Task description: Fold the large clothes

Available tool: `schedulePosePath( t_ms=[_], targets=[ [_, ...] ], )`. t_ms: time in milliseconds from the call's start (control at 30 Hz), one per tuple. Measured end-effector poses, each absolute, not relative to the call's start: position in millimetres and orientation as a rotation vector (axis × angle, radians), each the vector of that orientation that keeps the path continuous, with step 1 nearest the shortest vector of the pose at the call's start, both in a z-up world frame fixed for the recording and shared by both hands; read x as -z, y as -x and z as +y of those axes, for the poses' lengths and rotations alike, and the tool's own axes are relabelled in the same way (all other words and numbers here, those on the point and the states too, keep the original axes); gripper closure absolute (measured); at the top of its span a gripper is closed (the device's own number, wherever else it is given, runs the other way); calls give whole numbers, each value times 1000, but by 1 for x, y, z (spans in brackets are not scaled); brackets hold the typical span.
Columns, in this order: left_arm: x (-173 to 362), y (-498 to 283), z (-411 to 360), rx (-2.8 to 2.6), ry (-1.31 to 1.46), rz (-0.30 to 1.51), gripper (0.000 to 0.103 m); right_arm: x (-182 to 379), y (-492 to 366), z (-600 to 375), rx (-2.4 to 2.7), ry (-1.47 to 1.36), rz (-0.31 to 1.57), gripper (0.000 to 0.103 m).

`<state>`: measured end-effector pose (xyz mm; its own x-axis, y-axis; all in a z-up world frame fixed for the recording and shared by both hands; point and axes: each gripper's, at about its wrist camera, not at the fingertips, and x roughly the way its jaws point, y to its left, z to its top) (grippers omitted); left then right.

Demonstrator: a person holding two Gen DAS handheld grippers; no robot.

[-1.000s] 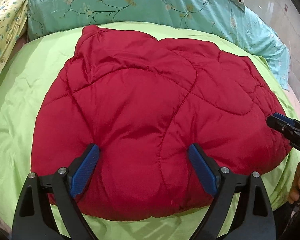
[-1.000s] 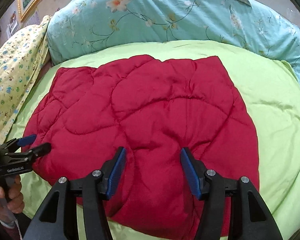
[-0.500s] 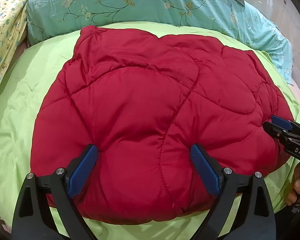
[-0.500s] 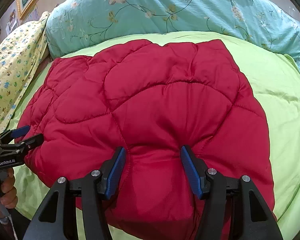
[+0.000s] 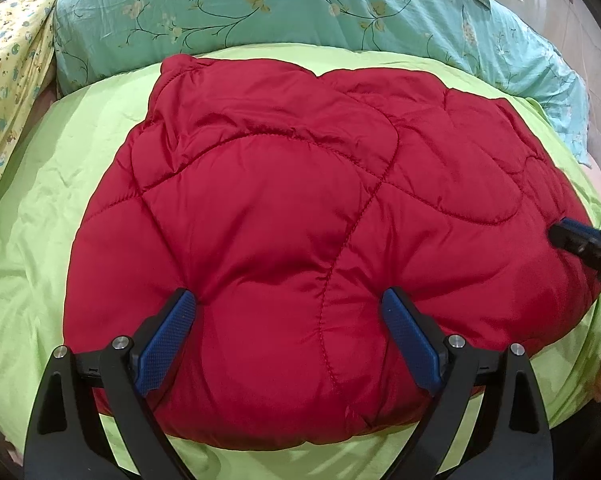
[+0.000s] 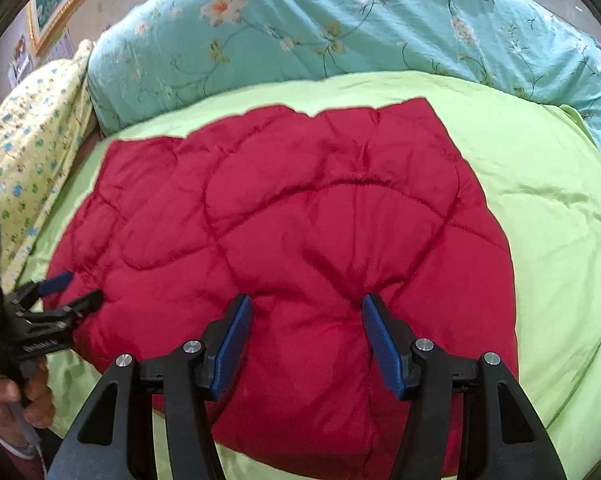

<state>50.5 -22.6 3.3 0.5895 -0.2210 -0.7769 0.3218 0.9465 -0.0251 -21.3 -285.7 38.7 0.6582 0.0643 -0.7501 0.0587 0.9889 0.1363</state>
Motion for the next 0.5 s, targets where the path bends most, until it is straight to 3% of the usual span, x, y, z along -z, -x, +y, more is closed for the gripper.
schedulePosePath(
  t_ms=[200,500],
  targets=[
    [-26,-51,-13,275,-125,810,8,-33,19,-289,-15,-160,858,43],
    [-8,-76,-20,258,-140,857,8,-51,24,-283,-11,-145,831,42]
  ],
)
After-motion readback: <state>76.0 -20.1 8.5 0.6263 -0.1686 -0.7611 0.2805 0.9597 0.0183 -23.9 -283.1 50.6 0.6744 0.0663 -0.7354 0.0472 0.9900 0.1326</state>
